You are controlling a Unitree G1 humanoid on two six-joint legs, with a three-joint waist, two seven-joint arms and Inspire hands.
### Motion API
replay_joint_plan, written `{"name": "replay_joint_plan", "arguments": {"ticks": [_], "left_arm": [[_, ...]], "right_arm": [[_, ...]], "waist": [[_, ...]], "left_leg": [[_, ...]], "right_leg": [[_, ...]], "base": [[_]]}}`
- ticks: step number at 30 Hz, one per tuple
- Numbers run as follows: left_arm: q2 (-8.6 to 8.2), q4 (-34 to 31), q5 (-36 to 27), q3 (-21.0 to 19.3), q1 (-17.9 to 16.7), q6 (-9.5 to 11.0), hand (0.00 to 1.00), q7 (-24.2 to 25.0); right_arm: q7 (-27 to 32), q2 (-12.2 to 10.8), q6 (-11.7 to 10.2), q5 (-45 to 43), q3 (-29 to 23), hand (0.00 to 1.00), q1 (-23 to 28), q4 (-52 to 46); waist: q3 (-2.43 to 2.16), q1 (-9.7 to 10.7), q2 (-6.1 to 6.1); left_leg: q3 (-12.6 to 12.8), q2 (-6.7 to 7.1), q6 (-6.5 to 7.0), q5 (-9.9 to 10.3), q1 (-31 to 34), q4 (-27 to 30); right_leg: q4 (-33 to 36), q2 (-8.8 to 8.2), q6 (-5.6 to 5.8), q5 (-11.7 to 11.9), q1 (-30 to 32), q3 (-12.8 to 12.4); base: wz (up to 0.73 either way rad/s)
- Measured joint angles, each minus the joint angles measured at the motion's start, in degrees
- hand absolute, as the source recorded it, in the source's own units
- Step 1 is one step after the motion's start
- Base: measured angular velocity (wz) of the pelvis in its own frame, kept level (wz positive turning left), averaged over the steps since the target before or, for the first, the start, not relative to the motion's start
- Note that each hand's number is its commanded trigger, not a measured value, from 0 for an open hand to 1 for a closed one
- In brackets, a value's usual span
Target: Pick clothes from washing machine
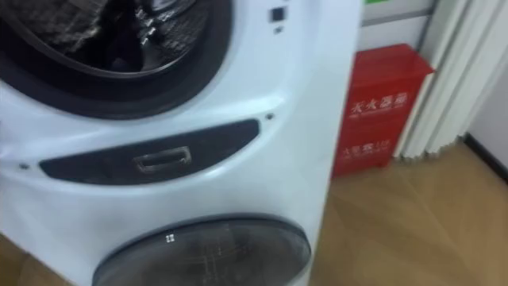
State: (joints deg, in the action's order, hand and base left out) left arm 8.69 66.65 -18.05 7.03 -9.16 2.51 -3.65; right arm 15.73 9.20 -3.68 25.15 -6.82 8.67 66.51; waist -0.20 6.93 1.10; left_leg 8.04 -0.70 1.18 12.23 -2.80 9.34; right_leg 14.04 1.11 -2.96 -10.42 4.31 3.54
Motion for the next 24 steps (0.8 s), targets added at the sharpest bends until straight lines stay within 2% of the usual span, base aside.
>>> {"name": "replay_joint_plan", "arguments": {"ticks": [1, 2, 5, 6, 8, 15, 24], "left_arm": [[0.02, -0.05, 0.32, -0.71, -0.39, 0.0, 0.0, -0.01], [-0.03, -0.04, 0.88, -2.38, -0.94, -0.07, 0.0, -0.03], [-0.01, -0.1, 1.52, -5.31, -1.65, -0.54, 0.0, -0.1], [0.03, -0.07, 1.52, -6.02, -1.87, -0.99, 0.0, -0.22], [0.01, -0.12, 2.12, -6.56, -1.92, -1.63, 0.0, -0.39], [-0.31, -0.35, 5.39, -7.12, -1.74, -2.2, 0.0, -0.9], [-0.35, -0.34, 5.32, -6.88, -1.69, -2.32, 0.0, -1.97]], "right_arm": [[-0.66, -0.23, 0.12, -0.88, 0.02, 0.0, 0.17, 0.09], [-2.17, -0.53, 0.16, -1.81, 0.2, 0.0, 0.57, 0.14], [-5.71, -0.68, 1.38, -3.21, 1.81, 0.0, 1.01, 0.14], [-6.86, -0.66, 1.89, -3.42, 3.14, 0.0, 0.86, 0.12], [-8.58, -0.7, 2.26, -4.29, 5.11, 0.0, 0.48, 0.15], [-14.67, -1.13, 2.55, -7.19, 8.07, 0.0, -2.2, 2.76], [-15.89, -1.18, 2.53, -7.2, 10.09, 0.0, -2.15, 3.55]], "waist": [[-0.02, -0.45, -0.07], [0.25, -1.27, -0.74], [0.17, -3.01, -0.87], [0.46, -4.05, -1.1], [0.5, -4.67, -1.19], [0.55, -5.91, -1.28], [0.66, -5.92, -1.5]], "left_leg": [[-0.37, 0.02, 0.0, 0.0, -0.28, 0.0], [-0.42, -0.02, -0.01, 0.01, -0.81, -0.04], [-0.64, -0.03, -0.01, 0.01, -1.28, -0.08], [-0.75, -0.04, -0.01, 0.01, -1.73, -0.2], [-1.29, -0.01, -0.01, 0.01, -1.97, -0.22], [-2.93, 0.14, -0.01, 0.01, -1.92, -0.28], [-3.38, 0.01, -0.02, 0.02, -2.91, -0.61]], "right_leg": [[-0.5, 0.0, 0.07, 0.07, -0.58, 0.22], [-1.37, -0.07, 0.06, 0.29, -1.59, 0.82], [-2.72, -0.13, 0.16, 0.71, -2.92, 1.38], [-3.22, -0.11, 0.18, 0.84, -3.56, 1.41], [-3.67, -0.12, 0.21, 0.9, -4.13, 1.62], [-4.92, -0.25, 0.31, 1.12, -5.7, 3.87], [-5.48, -0.09, 0.25, 1.15, -7.25, 4.35]], "base": [[0.2], [0.16], [0.1], [0.0], [0.08], [0.18], [0.03]]}}
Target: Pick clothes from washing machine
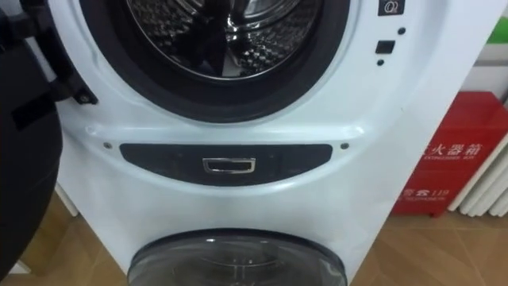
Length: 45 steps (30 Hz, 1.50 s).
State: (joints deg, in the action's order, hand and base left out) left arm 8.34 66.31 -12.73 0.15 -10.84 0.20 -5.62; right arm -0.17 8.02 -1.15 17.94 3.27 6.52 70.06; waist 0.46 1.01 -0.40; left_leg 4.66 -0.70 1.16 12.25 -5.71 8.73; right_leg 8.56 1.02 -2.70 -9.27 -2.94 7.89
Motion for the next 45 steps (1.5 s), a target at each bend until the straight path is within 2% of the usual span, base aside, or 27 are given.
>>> {"name": "replay_joint_plan", "arguments": {"ticks": [5, 7, 9, 13, 14, 15, 16, 17, 19, 22, 24, 25, 27, 29, 32, 34, 35, 36, 37, 38, 39, 40, 41, 42, 43, 44, 45], "left_arm": [[-0.03, -0.89, 2.76, -2.24, -0.73, -0.2, 0.0, -0.21], [0.37, -0.84, 4.06, -2.52, -1.01, -0.22, 0.0, -0.41], [0.36, -0.76, 6.01, -3.57, -0.88, -0.18, 0.0, -0.41], [0.0, -1.25, 6.65, -4.62, 0.03, -0.32, 0.0, -0.34], [-0.06, -1.29, 6.64, -4.46, 0.27, -0.33, 0.0, -0.3], [-0.36, -1.32, 6.63, -4.44, -0.26, -0.51, 0.0, -0.31], [-0.56, -1.34, 6.64, -4.46, -0.18, -0.73, 0.0, -0.32], [-0.65, -1.49, 6.61, -4.41, 0.54, -0.92, 0.0, -0.33], [-0.69, -1.64, 6.53, -4.22, 1.86, -1.01, 0.0, -0.21], [-0.96, -2.09, 6.66, -2.85, 4.44, -0.55, 0.0, 0.11], [-1.08, -2.19, 7.0, -0.88, 6.74, -0.05, 0.0, 0.16], [-1.1, -2.22, 7.41, -0.62, 7.09, 0.07, 0.0, 0.15], [-1.16, -2.27, 8.97, 0.61, 7.59, 0.31, 0.0, 0.16], [-1.24, -2.1, 9.05, 1.28, 7.3, 0.21, 0.0, 0.15], [-1.06, -2.1, 8.73, 2.75, 5.22, 0.02, 0.0, 0.15], [-1.18, -1.91, 8.21, 3.19, 3.25, -0.06, 0.0, 0.15], [-1.14, -1.48, 7.9, 3.11, 2.73, -0.19, 0.0, 0.15], [-1.21, -1.06, 7.88, 2.86, 2.3, -0.17, 0.0, 0.15], [-1.3, -0.48, 7.77, 2.57, 2.33, -0.14, 0.0, 0.13], [-1.35, 0.41, 7.67, 2.15, 2.33, -0.07, 0.0, 0.08], [-1.13, 0.48, 7.68, 1.74, 2.61, 0.14, 0.0, 0.02], [-1.05, 0.47, 7.69, 1.63, 2.76, 0.31, 0.0, -0.04], [-1.07, 0.45, 7.84, 1.11, 2.63, 0.64, 0.0, -0.06], [-0.96, 0.25, 7.82, 0.35, 2.36, 0.67, 0.0, -0.07], [-0.82, 0.21, 7.82, -0.15, 2.29, 0.67, 0.0, -0.07], [-1.11, 0.29, 7.7, -1.27, 1.57, 0.66, 0.0, -0.07], [-1.37, 0.32, 7.64, -1.77, 0.93, 0.65, 0.0, -0.07]], "right_arm": [[-0.18, -0.05, 0.01, -2.42, -0.77, 0.0, -0.04, -0.09], [-0.68, -0.14, 0.04, -3.52, -0.55, 0.0, -0.14, -0.35], [-0.76, -0.05, 0.04, -5.49, -0.6, 0.0, -0.37, -0.69], [-1.55, 0.33, -0.08, -8.91, -1.2, 0.0, -1.24, -0.92], [-1.47, 0.7, -0.13, -9.28, -1.34, 0.0, -1.53, -0.95], [-1.22, 1.09, -0.15, -9.42, -1.77, 0.0, -1.46, -1.36], [-1.17, 1.18, -0.3, -9.31, -2.41, 0.0, -1.14, -1.66], [-1.02, 1.17, -0.48, -8.72, -2.6, 0.0, -1.03, -1.74], [-1.04, 1.15, -0.79, -7.41, -3.01, 0.0, -1.17, -1.99], [-1.16, 1.11, -1.78, -6.31, -3.69, 0.0, -0.99, -1.96], [-1.18, 1.11, -2.58, -6.01, -4.69, 0.0, -1.43, -2.14], [-1.11, 1.01, -2.62, -6.01, -4.69, 0.0, -1.44, -2.47], [-0.46, 0.6, -2.76, -5.95, -5.57, 0.0, -1.37, -3.67], [-0.03, 0.48, -2.59, -4.79, -5.86, 0.0, -1.34, -3.72], [0.66, 0.02, -2.38, -3.58, -6.29, 0.0, 0.16, -3.73], [1.38, 0.08, -2.38, -2.74, -6.58, 0.0, 0.94, -3.67], [1.82, 0.0, -2.36, -2.62, -6.95, 0.0, 1.82, -3.62], [2.16, 0.06, -2.34, -2.26, -7.04, 0.0, 2.51, -3.62], [2.16, 0.07, -2.32, -1.75, -7.16, 0.0, 2.81, -3.47], [2.14, 0.06, -2.0, -0.07, -7.99, 0.0, 3.23, -3.37], [2.21, 0.07, -1.94, 0.29, -7.98, 0.0, 3.48, -3.38], [2.32, 0.17, -1.95, 0.31, -8.02, 0.0, 3.62, -3.28], [2.59, 0.36, -2.01, 0.49, -7.86, 0.0, 3.79, -2.56], [2.64, 0.27, -2.02, 0.52, -7.74, 0.0, 3.87, -1.4], [2.67, 0.12, -1.97, 0.52, -7.7, 0.0, 3.8, -0.94], [2.7, 0.12, -1.89, 0.5, -7.29, 0.0, 3.59, -0.82], [3.24, 0.24, -1.92, 0.46, -6.89, 0.0, 3.51, -0.97]], "waist": [[-0.19, 0.0, -0.05], [-0.01, -0.42, -0.48], [0.02, -1.45, -0.51], [-0.15, -1.38, -0.44], [0.36, -1.41, 0.33], [0.48, -1.11, 1.72], [0.11, -0.79, 1.87], [0.13, 0.2, 2.28], [0.11, 0.95, 2.31], [0.24, 2.29, 2.87], [0.17, 2.27, 3.6], [0.2, 2.27, 3.58], [0.19, 2.59, 3.6], [0.16, 2.56, 3.58], [-0.52, 2.11, 2.42], [-0.6, 2.11, 1.97], [-0.57, 2.2, 1.52], [-0.3, 2.23, 1.39], [-0.2, 2.36, 1.71], [-0.31, 3.3, 2.56], [-0.25, 4.02, 2.58], [-0.19, 4.05, 2.44], [-0.31, 4.08, 2.12], [-0.47, 3.91, 0.96], [-0.38, 3.5, 0.1], [-0.27, 2.41, 0.06], [-0.35, 1.47, 0.6]], "left_leg": [[0.04, -0.55, -0.6, 0.43, 0.12, 1.49], [0.12, -0.67, -1.15, 1.19, 1.07, 4.8], [-0.03, -1.79, -2.33, 3.26, 4.43, 12.71], [-1.25, -3.42, -2.65, 3.53, 10.7, 24.5], [-1.21, -5.29, -2.67, 3.78, 12.38, 31.09], [-1.15, -7.04, -3.21, 3.3, 12.55, 38.23], [-1.45, -7.57, -3.62, 2.88, 11.95, 40.88], [-2.01, -7.72, -4.31, 2.08, 10.0, 43.69], [-2.34, -7.45, -5.64, 1.59, 5.95, 43.05], [-4.14, -7.88, -7.6, 2.87, -1.36, 33.32], [-5.29, -7.91, -7.91, 5.97, -5.18, 22.22], [-5.33, -7.92, -7.84, 7.12, -5.81, 19.33], [-5.79, -7.84, -6.86, 9.9, -6.82, 10.09], [-5.13, -7.09, -5.38, 10.79, -6.35, 5.66], [-4.05, -4.15, -1.67, 9.76, -4.05, 4.56], [-3.22, -1.66, 0.33, 8.9, -3.52, 4.88], [-2.84, -0.18, 1.48, 8.24, -3.05, 5.1], [-2.22, 0.81, 2.32, 7.82, -2.11, 5.99], [-2.24, 0.88, 2.69, 7.71, -1.63, 6.6], [-1.71, 0.4, 3.05, 7.51, -1.37, 6.98], [0.57, -0.28, 2.5, 6.7, -0.93, 6.7], [2.14, -0.69, 2.03, 6.34, -0.84, 6.49], [5.47, -1.51, 1.08, 5.71, -0.96, 5.94], [7.98, -1.55, -0.21, 5.34, -1.37, 5.47], [8.39, -1.0, -0.56, 5.14, -1.75, 5.23], [8.22, -0.04, -0.85, 4.8, -1.92, 5.1], [6.54, 0.17, -0.17, 4.13, -1.89, 4.4]], "right_leg": [[0.34, 0.12, -0.35, -0.4, 0.03, 0.06], [2.2, 0.22, -0.72, -1.35, 0.4, 0.08], [4.89, 0.82, -1.6, -2.28, 1.64, -0.1], [6.22, 1.83, -3.47, -2.17, 3.31, -0.37], [7.36, 2.79, -4.28, -2.47, 3.6, -0.62], [8.44, 4.08, -4.96, -2.88, 3.72, -1.17], [9.02, 4.62, -5.22, -3.09, 3.84, -1.14], [10.2, 4.96, -5.48, -3.37, 4.45, -0.83], [11.29, 5.04, -5.61, -3.22, 6.0, -0.51], [12.66, 5.14, -5.65, -2.65, 8.77, 1.76], [13.92, 5.08, -5.36, -1.32, 12.64, 2.91], [13.99, 4.97, -5.25, -0.77, 13.56, 3.19], [12.79, 4.55, -4.52, 2.56, 16.68, 4.25], [10.6, 4.26, -3.7, 6.14, 17.97, 4.67], [4.32, 2.13, -2.04, 12.96, 17.51, 3.41], [1.09, 0.45, -0.54, 16.18, 16.16, 2.36], [-0.48, -0.9, 1.23, 17.49, 15.62, 1.26], [-1.29, -1.67, 4.05, 18.5, 15.34, 0.01], [0.07, -2.07, 4.33, 17.82, 15.33, -0.14], [6.43, -3.21, 3.15, 13.78, 15.11, 0.2], [12.54, -4.79, 3.28, 8.23, 14.51, 0.16], [15.29, -5.66, 3.54, 5.6, 13.94, 0.23], [19.65, -7.64, 4.57, 0.89, 12.2, 0.86], [21.34, -9.02, 5.71, -2.65, 10.03, 1.44], [20.11, -9.11, 5.74, -3.39, 9.49, 0.63], [17.32, -8.27, 5.22, -3.83, 9.08, -0.83], [14.6, -6.72, 5.22, -2.42, 8.7, -1.9]], "base": [[-0.01], [-0.13], [-0.21], [-0.17], [-0.32], [-0.27], [-0.08], [0.11], [0.13], [0.31], [0.17], [0.12], [0.15], [0.13], [0.01], [0.04], [0.08], [0.11], [0.18], [0.39], [0.43], [0.47], [0.43], [0.32], [-0.04], [-0.44], [-0.56]]}}
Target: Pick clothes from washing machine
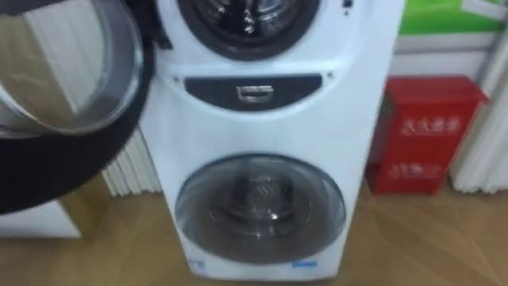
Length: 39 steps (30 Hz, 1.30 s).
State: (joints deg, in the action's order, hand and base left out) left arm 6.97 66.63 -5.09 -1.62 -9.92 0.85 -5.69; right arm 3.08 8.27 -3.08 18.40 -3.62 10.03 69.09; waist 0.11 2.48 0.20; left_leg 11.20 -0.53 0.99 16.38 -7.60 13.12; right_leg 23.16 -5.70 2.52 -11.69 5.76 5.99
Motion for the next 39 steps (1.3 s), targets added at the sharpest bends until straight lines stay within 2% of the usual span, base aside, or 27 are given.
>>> {"name": "replay_joint_plan", "arguments": {"ticks": [1, 3, 5, 8, 13, 16, 19, 20, 22, 24, 25, 27, 28, 29, 30, 31, 32, 33, 34, 35, 36, 38, 39], "left_arm": [[0.04, 0.1, 0.01, -0.47, -0.15, -0.01, 0.0, 0.0], [0.42, 0.9, -0.71, -2.56, -0.42, 0.02, 0.0, -0.07], [0.71, 1.58, -1.53, -3.42, -0.52, 0.01, 0.0, -0.45], [0.73, 1.69, -2.19, -4.01, -0.53, 0.02, 0.0, -1.51], [0.53, 1.7, -4.35, -3.96, -1.43, 0.0, 0.0, -2.17], [0.62, 1.95, -5.37, -5.34, -1.36, 0.01, 0.0, -2.39], [0.44, 2.42, -11.33, -6.33, -2.27, 0.02, 0.0, -2.59], [0.3, 2.45, -13.69, -7.22, -2.42, -0.11, 0.0, -2.59], [0.23, 1.78, -16.92, -9.54, -2.67, -0.37, 0.0, -2.62], [0.59, -1.22, -18.92, -14.79, -2.47, -0.62, 0.0, -2.75], [0.98, -1.39, -20.12, -16.2, -1.89, -0.6, 0.0, -2.77], [3.86, -1.4, -23.27, -20.65, -0.1, -0.6, 0.0, -3.29], [4.76, -1.41, -23.52, -21.79, 0.51, -0.62, 0.0, -3.6], [6.77, -1.63, -24.5, -24.51, 1.65, -0.62, 0.0, -3.86], [9.16, -3.4, -25.77, -25.69, 2.38, -0.63, 0.0, -4.62], [10.32, -4.88, -26.45, -25.87, 2.69, -0.53, 0.0, -5.09], [12.67, -6.65, -27.83, -27.1, 3.68, 0.13, 0.0, -5.53], [15.23, -7.63, -27.98, -27.77, 5.56, 0.5, 0.0, -6.35], [16.52, -7.83, -27.96, -27.96, 6.73, 0.76, 0.0, -6.68], [18.58, -9.19, -27.94, -28.99, 8.93, 1.1, 0.0, -7.06], [19.85, -12.47, -27.92, -29.72, 10.34, 1.18, 0.0, -7.56], [21.13, -19.07, -27.73, -29.8, 10.59, 1.45, 0.0, -8.26], [21.67, -22.45, -27.04, -29.73, 11.84, 1.61, 0.0, -9.16]], "right_arm": [[0.07, -0.02, 0.03, -0.15, 0.29, 0.0, -0.03, -0.01], [-0.2, -0.29, 0.24, -0.46, 2.22, 0.0, 0.23, -0.01], [-0.41, -0.42, 0.28, -0.77, 2.41, 0.0, 0.32, -0.05], [-0.66, -0.87, 0.25, -2.3, 2.36, 0.0, 0.03, -0.05], [-0.68, -0.93, 0.3, -5.57, 2.37, 0.0, -0.31, -0.13], [-0.67, -0.88, 1.35, -6.14, 2.33, 0.0, -1.2, 0.01], [-0.6, -0.83, 1.82, -5.36, 2.11, 0.0, -1.6, 0.61], [-0.53, -0.83, 1.85, -5.41, 1.58, 0.0, -1.65, 0.6], [-0.58, -0.9, 1.88, -5.59, -0.23, 0.0, -1.64, 0.58], [-0.73, -0.67, 1.85, -6.84, -4.02, 0.0, -1.73, -0.07], [-0.77, -0.59, 1.86, -6.98, -5.18, 0.0, -1.89, -0.12], [-0.87, 0.45, 1.23, -8.47, -7.41, 0.0, -2.01, -0.57], [-0.99, 0.87, 1.05, -9.06, -7.95, 0.0, -2.06, -0.67], [-1.2, 1.59, 0.98, -10.14, -9.74, 0.0, -1.75, -1.06], [-1.12, 2.39, 0.5, -11.1, -10.42, 0.0, -1.3, -1.95], [-1.13, 2.75, 0.15, -11.58, -10.76, 0.0, -1.01, -2.42], [-1.01, 3.26, -0.75, -12.07, -11.88, 0.0, -0.85, -2.58], [-0.61, 3.64, -1.15, -12.23, -12.3, 0.0, -0.83, -2.73], [-0.58, 3.82, -1.24, -12.37, -12.3, 0.0, -0.87, -2.75], [-0.64, 3.93, -1.4, -12.34, -12.28, 0.0, -0.47, -2.76], [-0.76, 3.93, -1.45, -12.32, -12.29, 0.0, 0.1, -2.81], [-0.74, 3.91, -1.57, -12.4, -12.28, 0.0, 0.45, -3.82], [-0.71, 3.91, -1.87, -12.5, -12.13, 0.0, 0.91, -4.2]], "waist": [[0.0, -0.5, -0.03], [0.1, -1.38, -0.63], [0.07, -1.16, -1.19], [-0.16, -1.32, -1.34], [-0.03, -1.61, -1.04], [0.03, -3.17, -1.12], [0.13, -3.55, -0.94], [0.29, -3.83, -0.78], [0.45, -4.07, -0.58], [0.5, -4.31, -0.05], [0.58, -4.33, 0.11], [0.48, -4.51, 1.19], [0.41, -4.65, 1.62], [0.16, -4.72, 2.42], [0.24, -4.68, 3.22], [0.27, -4.69, 3.6], [0.2, -4.78, 4.44], [-0.06, -4.96, 5.09], [-0.21, -5.44, 5.32], [-0.15, -5.95, 5.72], [-0.17, -6.14, 6.1], [-0.32, -6.49, 6.56], [-0.36, -6.51, 6.68]], "left_leg": [[-0.31, -0.02, 0.21, -0.3, -0.09, -0.6], [0.95, -0.88, 0.2, -1.08, -0.67, -2.47], [1.58, -1.65, 0.24, -1.13, -0.99, -2.59], [2.52, -1.88, 0.1, -1.05, -1.2, -3.37], [3.11, -3.13, -0.69, -0.66, -2.67, -4.02], [2.76, -3.61, -1.03, -0.45, -2.77, -3.46], [1.69, -3.79, -1.08, -0.43, -3.28, -3.45], [0.64, -3.78, -1.08, -0.43, -3.2, -3.56], [0.33, -3.78, -1.09, -0.42, -3.03, -3.62], [-0.55, -3.77, -1.41, -0.2, -2.47, -3.84], [-0.68, -3.75, -1.42, -0.19, -2.44, -4.11], [-1.26, -3.72, -1.42, -0.2, -2.47, -4.49], [-1.4, -3.72, -1.42, -0.21, -2.57, -4.49], [-1.66, -3.71, -1.42, -0.21, -2.61, -4.45], [-1.83, -3.73, -1.44, -0.21, -2.59, -4.4], [-1.92, -3.73, -1.46, -0.24, -2.56, -4.41], [-1.87, -3.73, -1.48, -0.28, -2.54, -4.35], [-1.8, -3.7, -1.48, -0.28, -2.28, -4.14], [-1.77, -3.68, -1.48, -0.28, -2.05, -4.02], [-1.71, -3.66, -1.48, -0.29, -2.01, -3.92], [-1.83, -3.67, -1.46, -0.32, -2.02, -3.8], [-1.85, -3.61, -1.45, -0.33, -1.82, -3.78], [-1.84, -3.55, -1.44, -0.34, -1.62, -3.73]], "right_leg": [[-1.28, 0.65, -0.02, 0.82, -0.2, -0.37], [-5.56, 2.25, -0.86, 4.05, -1.89, -1.05], [-6.79, 2.82, -0.75, 4.96, -2.66, -1.24], [-8.72, 3.67, -0.87, 6.06, -2.97, -1.3], [-9.71, 5.3, -1.14, 6.2, -3.73, -1.28], [-9.59, 5.99, -1.7, 5.94, -3.32, -1.3], [-9.71, 6.27, -2.17, 5.62, -3.72, -1.24], [-9.74, 6.38, -2.23, 5.56, -3.68, -1.25], [-9.87, 6.37, -2.33, 5.48, -3.65, -1.12], [-10.33, 6.31, -2.35, 5.38, -3.57, -0.75], [-10.28, 6.31, -2.35, 5.38, -3.49, -0.64], [-10.56, 6.29, -2.34, 5.5, -3.88, -0.39], [-10.56, 6.29, -2.35, 5.51, -4.06, -0.28], [-10.55, 6.29, -2.35, 5.5, -4.16, -0.18], [-10.53, 6.26, -2.35, 5.5, -4.26, 0.0], [-10.46, 6.25, -2.35, 5.5, -4.24, 0.02], [-10.36, 6.25, -2.35, 5.5, -4.11, 0.0], [-10.18, 6.25, -2.35, 5.49, -3.71, -0.08], [-9.98, 6.24, -2.36, 5.49, -3.44, -0.11], [-9.74, 6.2, -2.39, 5.47, -3.29, -0.09], [-9.56, 6.15, -2.39, 5.47, -3.27, -0.01], [-9.56, 6.11, -2.36, 5.43, -3.04, -0.02], [-9.61, 6.1, -2.36, 5.43, -2.86, -0.1]], "base": [[-0.59], [-0.45], [-0.19], [-0.13], [-0.13], [-0.29], [-0.08], [0.0], [0.05], [0.16], [0.16], [0.12], [0.1], [0.09], [0.08], [0.05], [0.0], [-0.03], [-0.07], [-0.04], [0.0], [0.0], [0.0]]}}
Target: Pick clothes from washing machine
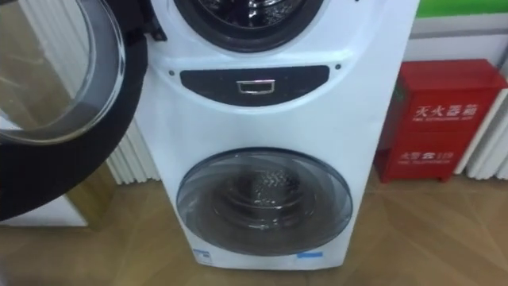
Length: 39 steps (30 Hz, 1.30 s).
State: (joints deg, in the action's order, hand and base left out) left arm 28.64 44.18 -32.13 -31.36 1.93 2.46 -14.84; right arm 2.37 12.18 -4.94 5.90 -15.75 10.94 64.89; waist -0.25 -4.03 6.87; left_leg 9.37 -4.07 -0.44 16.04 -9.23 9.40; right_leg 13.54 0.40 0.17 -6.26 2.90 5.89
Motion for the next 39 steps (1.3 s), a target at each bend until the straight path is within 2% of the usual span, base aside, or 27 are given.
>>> {"name": "replay_joint_plan", "arguments": {"ticks": [2, 6, 7, 9, 11, 13, 14, 16, 17, 18, 19, 21, 22, 24, 25, 26, 29, 30, 31, 34, 36, 39], "left_arm": [[0.38, -4.62, 1.52, 0.18, 1.68, -0.07, 0.0, -1.14], [0.42, -18.41, 5.93, 1.12, 2.5, -0.12, 0.0, -3.26], [0.46, -19.69, 6.84, 1.54, 2.98, -0.12, 0.0, -3.45], [0.6, -25.4, 8.5, 2.5, 3.23, -0.22, 0.0, -3.37], [0.6, -27.82, 9.45, 2.88, 3.19, -1.03, 0.0, -3.66], [0.45, -31.93, 14.36, 3.6, 3.22, -2.92, 0.0, -4.0], [-0.01, -35.41, 17.2, 4.14, 3.21, -4.04, 0.0, -4.6], [-1.09, -40.01, 20.87, 4.76, 3.08, -4.76, 0.0, -5.05], [-2.21, -43.88, 21.88, 5.02, 2.14, -4.82, 0.0, -5.03], [-3.95, -48.13, 22.94, 5.31, 0.95, -4.96, 0.0, -4.96], [-4.95, -50.32, 23.67, 5.7, 0.65, -4.98, 0.0, -4.93], [-8.81, -58.28, 24.4, 8.16, -1.29, -4.68, 0.0, -3.78], [-9.73, -60.42, 24.44, 9.59, -2.27, -4.51, 0.0, -3.42], [-12.81, -64.59, 26.14, 15.04, -4.71, -4.05, 0.0, -1.54], [-13.41, -64.72, 27.05, 16.41, -4.94, -3.82, 0.0, -1.41], [-14.7, -64.72, 28.73, 18.19, -4.95, -3.84, 0.0, -1.33], [-15.74, -64.75, 29.37, 21.83, -4.95, -3.6, 0.0, 0.46], [-16.67, -64.57, 29.28, 23.34, -4.95, -2.84, 0.0, 1.26], [-16.97, -64.14, 29.19, 24.3, -4.97, -2.39, 0.0, 1.79], [-17.03, -61.08, 27.15, 30.39, -5.27, -2.13, 0.0, 5.2], [-17.18, -57.61, 27.23, 35.91, -5.9, -2.84, 0.0, 7.38], [-17.48, -56.69, 27.25, 40.18, -7.7, -5.09, 0.0, 10.78]], "right_arm": [[-0.04, -0.05, 0.0, 0.16, 0.45, 0.0, 0.06, 0.0], [-0.1, -0.42, -0.05, -0.26, 0.4, 0.0, 0.36, -0.34], [-0.19, -0.44, -0.05, -0.45, 0.4, 0.0, 0.34, -0.34], [-1.53, -0.77, 0.19, -0.43, 0.41, 0.0, 0.23, -0.5], [-2.56, -1.04, 0.63, -0.47, 0.95, 0.0, 0.52, -0.62], [-2.67, -1.68, 1.61, -0.84, 1.11, 0.0, 0.46, 0.03], [-3.06, -1.93, 2.02, -1.73, 1.34, 0.0, 0.15, 0.07], [-3.99, -1.72, 2.01, -2.03, 2.3, 0.0, -0.05, 0.13], [-4.4, -1.64, 2.02, -1.75, 3.11, 0.0, -0.37, 0.16], [-4.63, -1.79, 2.0, -1.74, 3.52, 0.0, -0.93, 0.51], [-4.88, -1.84, 2.0, -1.76, 3.77, 0.0, -1.39, 1.07], [-5.38, -1.99, 2.43, -1.78, 5.86, 0.0, -2.51, 1.66], [-5.61, -2.11, 2.46, -1.66, 6.28, 0.0, -2.55, 1.65], [-5.68, -2.32, 2.45, -1.02, 8.06, 0.0, -2.82, 1.76], [-5.65, -2.37, 2.45, -0.63, 8.56, 0.0, -2.99, 1.81], [-5.59, -2.58, 2.45, -0.33, 8.99, 0.0, -3.38, 1.86], [-5.74, -3.31, 2.41, 0.94, 9.64, 0.0, -4.14, 1.63], [-5.84, -3.35, 2.42, 1.35, 9.99, 0.0, -4.15, 1.63], [-5.88, -3.38, 2.48, 1.65, 10.13, 0.0, -4.15, 1.74], [-5.82, -3.35, 2.44, 2.86, 12.07, 0.0, -4.39, 1.67], [-5.56, -3.4, 2.45, 2.81, 13.15, 0.0, -4.88, 1.38], [-5.43, -3.64, 2.44, 3.04, 14.53, 0.0, -5.7, 1.32]], "waist": [[0.0, -0.16, 0.04], [0.03, 0.98, -0.16], [0.05, 1.1, -0.15], [0.39, 1.76, -0.51], [0.59, 2.07, -1.03], [0.45, 2.05, -1.68], [0.6, 1.95, -2.27], [0.81, 1.96, -2.99], [0.97, 2.12, -3.21], [0.97, 2.43, -3.35], [0.95, 2.46, -3.42], [0.92, 2.71, -3.52], [0.89, 2.8, -3.59], [0.88, 2.97, -3.87], [0.86, 3.03, -4.02], [0.77, 3.74, -4.37], [0.64, 5.78, -4.98], [0.72, 6.34, -5.11], [0.73, 6.48, -5.14], [0.78, 7.07, -5.26], [0.84, 7.62, -5.47], [0.76, 8.61, -5.7]], "left_leg": [[-0.14, -0.02, 0.01, -0.01, 0.0, 0.08], [-0.81, -0.11, 0.01, -0.01, -0.96, 0.11], [-0.84, -0.1, 0.01, -0.01, -0.94, 0.11], [-0.87, 0.02, 0.02, -0.02, -0.72, 0.12], [-0.96, 0.03, 0.02, -0.02, -0.54, 0.3], [-2.03, 0.06, 0.02, -0.02, 0.43, 0.82], [-2.58, 0.06, 0.02, -0.02, 0.76, 1.37], [-3.77, 0.27, 0.17, -0.11, 0.95, 1.55], [-4.23, 0.39, 0.24, -0.16, 0.99, 1.49], [-4.77, 0.52, 0.32, -0.21, 1.08, 1.49], [-4.87, 0.6, 0.41, -0.26, 1.21, 1.45], [-5.19, 0.85, 0.69, -0.42, 1.44, 1.28], [-5.4, 0.89, 0.73, -0.45, 1.41, 1.3], [-5.67, 0.92, 0.81, -0.53, 0.85, 1.25], [-5.72, 0.92, 0.8, -0.53, 0.81, 1.25], [-5.95, 0.97, 0.77, -0.55, 0.96, 1.04], [-6.34, 1.22, 0.66, -1.12, 1.0, 0.16], [-6.33, 1.27, 0.68, -1.24, 1.09, -0.02], [-6.33, 1.27, 0.68, -1.24, 1.03, -0.09], [-6.15, 1.26, 0.72, -1.27, 0.95, -0.02], [-5.29, 1.2, 0.72, -1.27, 0.98, 0.06], [-4.29, 1.03, 0.71, -1.27, 1.01, 0.06]], "right_leg": [[0.01, 0.01, 0.0, 0.0, -0.02, 0.03], [0.0, 0.08, 0.0, 0.0, -1.02, 0.13], [0.03, 0.03, 0.0, 0.0, -1.04, 0.19], [0.01, -0.1, 0.0, -0.07, -0.84, 0.19], [-0.1, -0.14, -0.05, -0.12, -0.92, 0.5], [-0.94, -0.22, -0.02, -0.09, -0.98, 0.95], [-0.99, -0.38, -0.04, 0.06, -0.88, 1.42], [-1.08, -0.78, 0.01, 0.1, -1.4, 2.44], [-1.27, -0.98, 0.1, 0.09, -1.87, 2.99], [-1.95, -1.11, 0.3, 0.24, -2.13, 3.42], [-2.0, -1.23, 0.37, 0.31, -2.28, 3.61], [-2.14, -1.57, 0.6, 0.47, -2.42, 3.98], [-2.25, -1.65, 0.63, 0.49, -2.6, 4.23], [-2.44, -1.74, 0.67, 0.51, -3.41, 4.6], [-2.39, -1.75, 0.67, 0.51, -3.48, 4.67], [-2.28, -1.85, 0.67, 0.5, -3.47, 4.88], [-2.73, -1.93, 0.63, 0.48, -3.21, 4.92], [-2.86, -1.93, 0.64, 0.52, -3.1, 4.91], [-2.86, -1.92, 0.64, 0.52, -3.12, 4.88], [-2.93, -1.85, 0.64, 0.52, -2.98, 4.79], [-2.95, -1.78, 0.64, 0.52, -2.7, 4.46], [-2.96, -1.46, 0.64, 0.52, -2.32, 3.56]], "base": [[0.02], [0.02], [0.0], [0.0], [0.12], [0.26], [0.29], [0.31], [0.25], [0.23], [0.17], [0.12], [0.17], [0.11], [0.04], [0.05], [0.02], [0.0], [0.0], [-0.04], [-0.13], [-0.17]]}}
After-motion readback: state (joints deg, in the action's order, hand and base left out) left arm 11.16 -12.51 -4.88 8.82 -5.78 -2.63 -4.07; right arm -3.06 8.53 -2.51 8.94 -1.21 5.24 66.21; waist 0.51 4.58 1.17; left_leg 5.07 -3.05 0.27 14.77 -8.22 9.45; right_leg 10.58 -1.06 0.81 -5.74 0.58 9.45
